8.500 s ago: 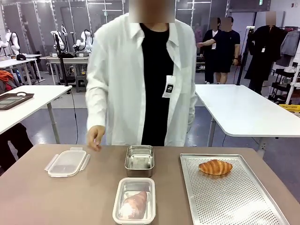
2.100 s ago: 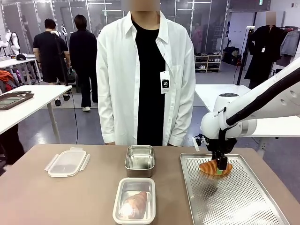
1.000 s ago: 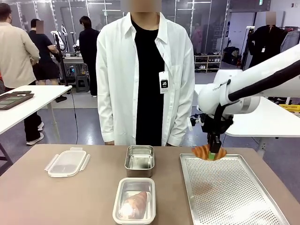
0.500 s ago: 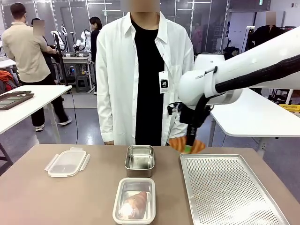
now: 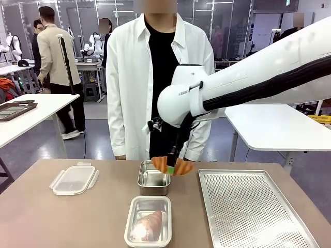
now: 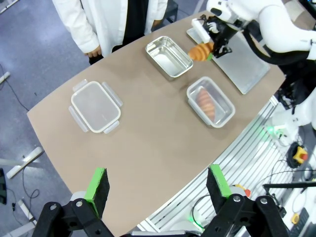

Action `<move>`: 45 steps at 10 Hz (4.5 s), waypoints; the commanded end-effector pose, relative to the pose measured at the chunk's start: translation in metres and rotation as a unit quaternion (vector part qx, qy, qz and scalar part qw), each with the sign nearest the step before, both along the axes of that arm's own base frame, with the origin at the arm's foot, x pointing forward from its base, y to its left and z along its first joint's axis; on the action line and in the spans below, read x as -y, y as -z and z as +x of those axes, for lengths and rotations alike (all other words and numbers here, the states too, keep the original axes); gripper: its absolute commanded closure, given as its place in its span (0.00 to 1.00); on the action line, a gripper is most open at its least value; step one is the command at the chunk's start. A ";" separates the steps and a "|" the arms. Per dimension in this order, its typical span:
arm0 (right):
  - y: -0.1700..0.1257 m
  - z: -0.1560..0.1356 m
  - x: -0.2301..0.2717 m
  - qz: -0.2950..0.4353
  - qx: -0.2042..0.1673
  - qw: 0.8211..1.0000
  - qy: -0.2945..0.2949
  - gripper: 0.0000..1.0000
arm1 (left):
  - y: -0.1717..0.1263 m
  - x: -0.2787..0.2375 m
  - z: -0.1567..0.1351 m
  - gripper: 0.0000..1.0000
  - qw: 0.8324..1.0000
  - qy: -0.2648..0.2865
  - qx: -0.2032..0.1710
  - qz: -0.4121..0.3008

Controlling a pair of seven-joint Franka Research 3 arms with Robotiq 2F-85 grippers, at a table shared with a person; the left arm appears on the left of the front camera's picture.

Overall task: Place the bread into the airtight container.
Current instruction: Pick up a Butter Roll and place it into an empty Airtight Container.

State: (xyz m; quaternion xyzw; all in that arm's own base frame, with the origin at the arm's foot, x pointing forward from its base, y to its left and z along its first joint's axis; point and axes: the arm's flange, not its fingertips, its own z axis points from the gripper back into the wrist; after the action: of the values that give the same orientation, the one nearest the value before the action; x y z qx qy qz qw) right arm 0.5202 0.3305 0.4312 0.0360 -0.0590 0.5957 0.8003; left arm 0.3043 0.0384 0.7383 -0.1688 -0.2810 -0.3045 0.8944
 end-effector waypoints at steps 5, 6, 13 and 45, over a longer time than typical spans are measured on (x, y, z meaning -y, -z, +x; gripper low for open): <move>0.003 0.003 -0.010 -0.002 0.001 1.000 0.001 0.46 | -0.001 -0.001 0.000 0.00 1.000 0.012 0.002 0.001; 0.003 0.003 -0.010 -0.002 0.001 1.000 0.001 0.46 | -0.001 -0.001 0.000 0.00 1.000 0.012 0.002 0.001; 0.012 0.033 -0.037 0.134 -0.085 0.924 0.348 0.45 | -0.001 -0.001 0.000 0.00 1.000 0.012 0.002 0.001; 0.087 0.069 -0.042 0.115 -0.068 0.849 0.511 0.00 | -0.001 -0.001 0.000 0.00 1.000 0.012 0.002 0.001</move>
State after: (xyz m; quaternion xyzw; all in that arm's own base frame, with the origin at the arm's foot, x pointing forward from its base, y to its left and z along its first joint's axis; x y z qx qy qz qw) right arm 0.5897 0.3722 0.3445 0.1326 -0.0822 0.0873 0.9839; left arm 0.3043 0.0385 0.7383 -0.1687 -0.2809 -0.3044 0.8944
